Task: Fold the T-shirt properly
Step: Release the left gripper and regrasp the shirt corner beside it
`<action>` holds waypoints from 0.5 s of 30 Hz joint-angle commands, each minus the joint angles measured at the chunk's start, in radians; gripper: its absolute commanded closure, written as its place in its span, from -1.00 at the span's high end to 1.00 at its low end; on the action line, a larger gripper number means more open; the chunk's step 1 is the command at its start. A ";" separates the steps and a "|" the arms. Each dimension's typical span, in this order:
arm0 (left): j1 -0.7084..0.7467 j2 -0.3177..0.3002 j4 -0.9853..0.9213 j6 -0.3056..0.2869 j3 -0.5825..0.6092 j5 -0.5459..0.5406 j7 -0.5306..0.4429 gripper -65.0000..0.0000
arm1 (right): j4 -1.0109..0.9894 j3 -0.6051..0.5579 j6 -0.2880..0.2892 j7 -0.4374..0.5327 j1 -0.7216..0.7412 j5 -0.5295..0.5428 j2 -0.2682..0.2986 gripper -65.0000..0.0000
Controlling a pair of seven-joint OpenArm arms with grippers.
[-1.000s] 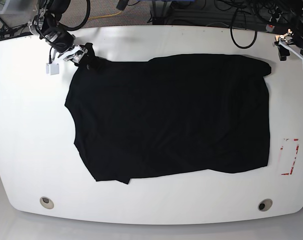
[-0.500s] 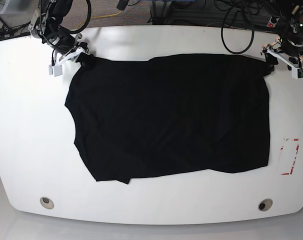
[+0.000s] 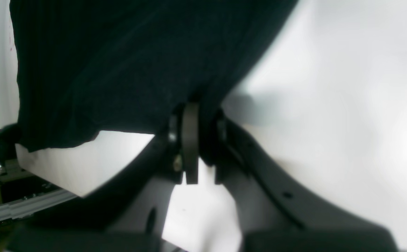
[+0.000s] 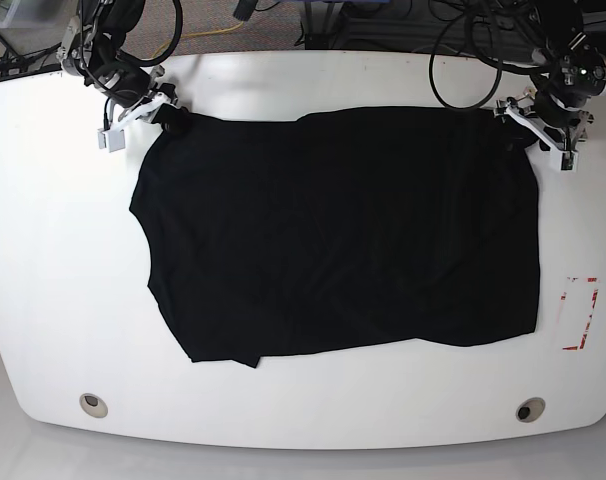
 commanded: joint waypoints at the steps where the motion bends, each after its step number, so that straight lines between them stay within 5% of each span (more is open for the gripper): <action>1: -0.009 -0.021 -0.010 0.002 -0.003 -0.015 -0.022 0.41 | 0.019 0.008 0.008 0.008 0.001 0.021 0.009 -0.87; 8: 0.002 -0.046 -0.020 0.002 -0.008 0.074 -0.022 0.36 | 0.017 0.009 0.008 0.008 -0.001 0.021 0.009 -0.87; 11: 0.002 -0.047 -0.020 0.002 -0.009 0.107 -0.022 -0.10 | 0.017 0.009 0.008 0.008 -0.001 0.021 0.009 -0.87; 15: 0.003 -0.049 -0.015 0.002 -0.011 0.116 -0.022 -1.00 | 0.017 0.008 0.008 0.008 0.001 0.021 0.009 -0.89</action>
